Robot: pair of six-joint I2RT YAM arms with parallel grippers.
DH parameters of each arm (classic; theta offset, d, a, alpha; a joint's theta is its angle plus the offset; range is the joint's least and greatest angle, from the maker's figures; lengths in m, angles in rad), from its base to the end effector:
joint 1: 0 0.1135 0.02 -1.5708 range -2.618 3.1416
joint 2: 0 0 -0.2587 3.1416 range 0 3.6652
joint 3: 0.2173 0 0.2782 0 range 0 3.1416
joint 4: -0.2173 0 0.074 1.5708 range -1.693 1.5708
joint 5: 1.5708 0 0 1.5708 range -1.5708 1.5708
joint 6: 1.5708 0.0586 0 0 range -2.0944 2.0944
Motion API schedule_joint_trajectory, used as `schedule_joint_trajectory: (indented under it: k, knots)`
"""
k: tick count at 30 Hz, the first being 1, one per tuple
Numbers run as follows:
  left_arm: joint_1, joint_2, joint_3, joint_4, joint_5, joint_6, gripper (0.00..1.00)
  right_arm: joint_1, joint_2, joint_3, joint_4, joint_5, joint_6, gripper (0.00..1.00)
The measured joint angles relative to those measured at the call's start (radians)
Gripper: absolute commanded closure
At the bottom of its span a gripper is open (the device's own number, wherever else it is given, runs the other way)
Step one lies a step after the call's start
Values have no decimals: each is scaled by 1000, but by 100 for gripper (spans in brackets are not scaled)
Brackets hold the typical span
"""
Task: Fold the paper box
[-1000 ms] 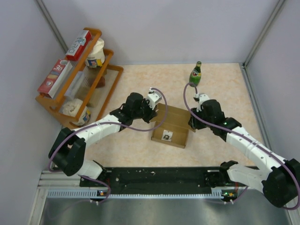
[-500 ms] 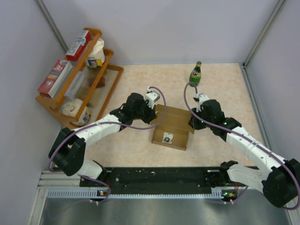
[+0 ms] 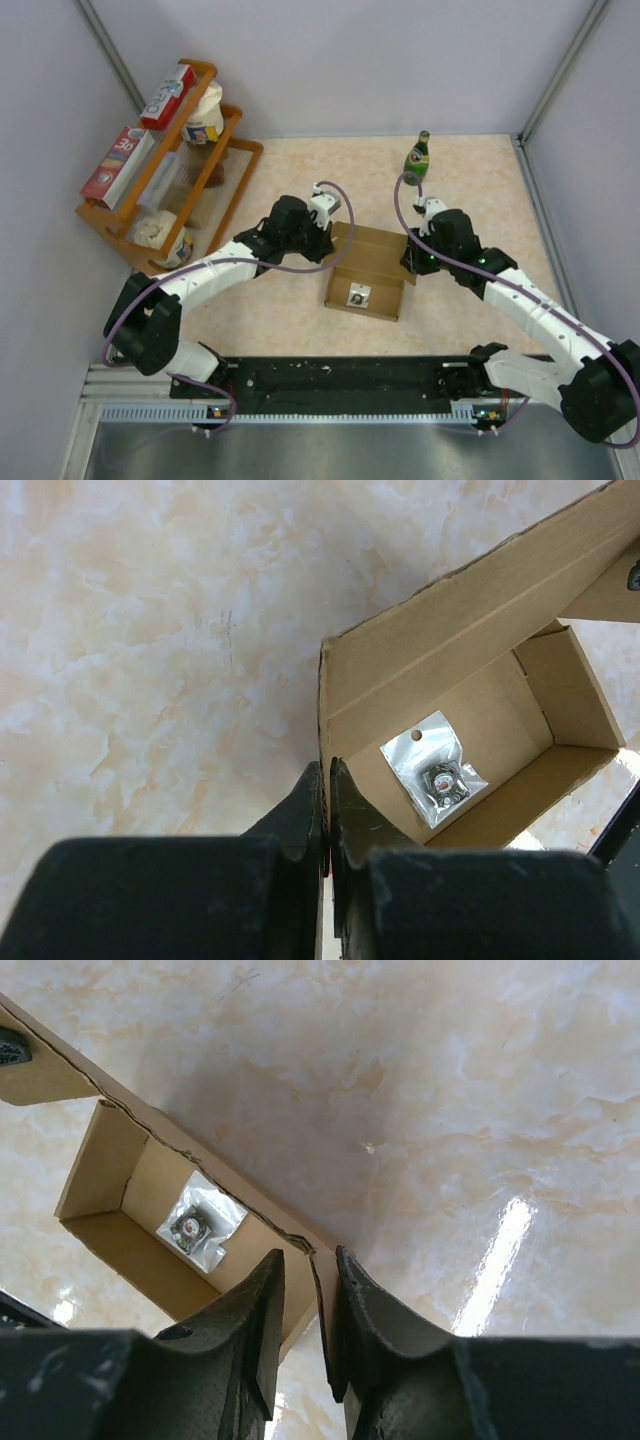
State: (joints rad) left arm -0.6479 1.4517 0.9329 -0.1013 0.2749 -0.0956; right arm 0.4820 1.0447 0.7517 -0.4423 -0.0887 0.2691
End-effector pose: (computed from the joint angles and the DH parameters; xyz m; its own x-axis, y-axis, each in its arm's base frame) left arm 0.2783 -0.2306 0.2120 -0.5335 0.2886 -0.7950 0.7093 0.6647 -0.2347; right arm 0.2330 0.1277 0.2274 -0.7112 -0.0732 -0.6991 -0.3432 0.9041 0.2545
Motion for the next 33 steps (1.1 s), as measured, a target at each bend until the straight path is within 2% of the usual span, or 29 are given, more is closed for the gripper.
schedule_joint_trajectory:
  k: [14,17,19,26,33]
  knots:
    - [0,0,2,-33,-30,15,100,0,-24,17,-66,26,-38,74]
    - [0,0,2,-33,-32,15,100,0,-24,17,-74,26,-41,79]
    - [0,0,2,-33,-34,15,100,0,-24,17,-76,23,-41,87]
    - [0,-1,2,-34,-45,0,100,0,-24,17,-79,14,-40,100]
    - [-22,-15,2,-34,-109,-86,100,14,-24,18,-66,24,14,100]
